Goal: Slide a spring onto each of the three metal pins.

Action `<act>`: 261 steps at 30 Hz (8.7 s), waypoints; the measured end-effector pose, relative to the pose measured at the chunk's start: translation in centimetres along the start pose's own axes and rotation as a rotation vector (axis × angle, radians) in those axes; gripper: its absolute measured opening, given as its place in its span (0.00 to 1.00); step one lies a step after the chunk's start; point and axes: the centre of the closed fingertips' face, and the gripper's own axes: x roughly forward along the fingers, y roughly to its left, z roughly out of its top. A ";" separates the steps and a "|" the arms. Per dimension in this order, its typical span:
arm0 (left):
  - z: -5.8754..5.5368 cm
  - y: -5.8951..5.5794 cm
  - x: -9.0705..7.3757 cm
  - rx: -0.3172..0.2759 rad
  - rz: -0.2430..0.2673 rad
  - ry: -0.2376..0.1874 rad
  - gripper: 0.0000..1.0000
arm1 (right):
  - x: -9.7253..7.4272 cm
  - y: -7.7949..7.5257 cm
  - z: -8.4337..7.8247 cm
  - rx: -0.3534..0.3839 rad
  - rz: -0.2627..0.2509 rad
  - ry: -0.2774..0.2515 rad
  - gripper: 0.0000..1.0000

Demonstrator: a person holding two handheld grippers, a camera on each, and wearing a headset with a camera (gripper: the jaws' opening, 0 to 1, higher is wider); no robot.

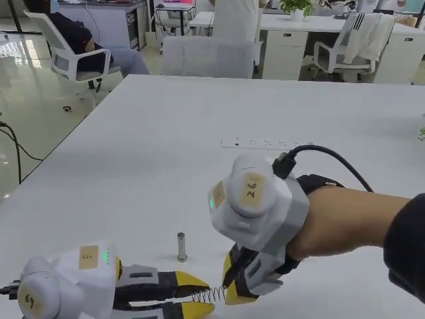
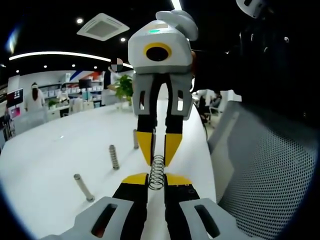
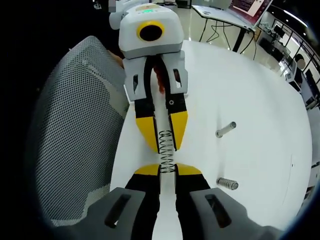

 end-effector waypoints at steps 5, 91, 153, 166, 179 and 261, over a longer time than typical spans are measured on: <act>-0.3 -0.2 0.0 0.009 -0.006 0.015 0.03 | -0.2 0.1 0.1 -0.007 -0.002 0.002 0.07; -0.2 -0.1 0.1 -0.019 0.022 0.010 0.14 | -0.7 0.2 4.5 -0.068 -0.009 -0.022 0.08; -3.6 2.6 -4.5 -0.195 0.234 0.005 0.59 | -2.6 -3.7 3.3 -0.005 -0.066 -0.003 0.08; -3.8 2.6 -4.7 -0.203 0.247 0.000 0.59 | -2.5 -6.4 4.2 0.006 -0.071 -0.002 0.08; -3.8 2.7 -5.0 -0.202 0.261 0.002 0.59 | -1.4 -9.3 5.7 0.014 -0.107 -0.023 0.08; -4.5 3.6 -5.9 -0.208 0.293 0.017 0.56 | 6.3 -10.3 3.2 0.036 -0.031 0.088 0.09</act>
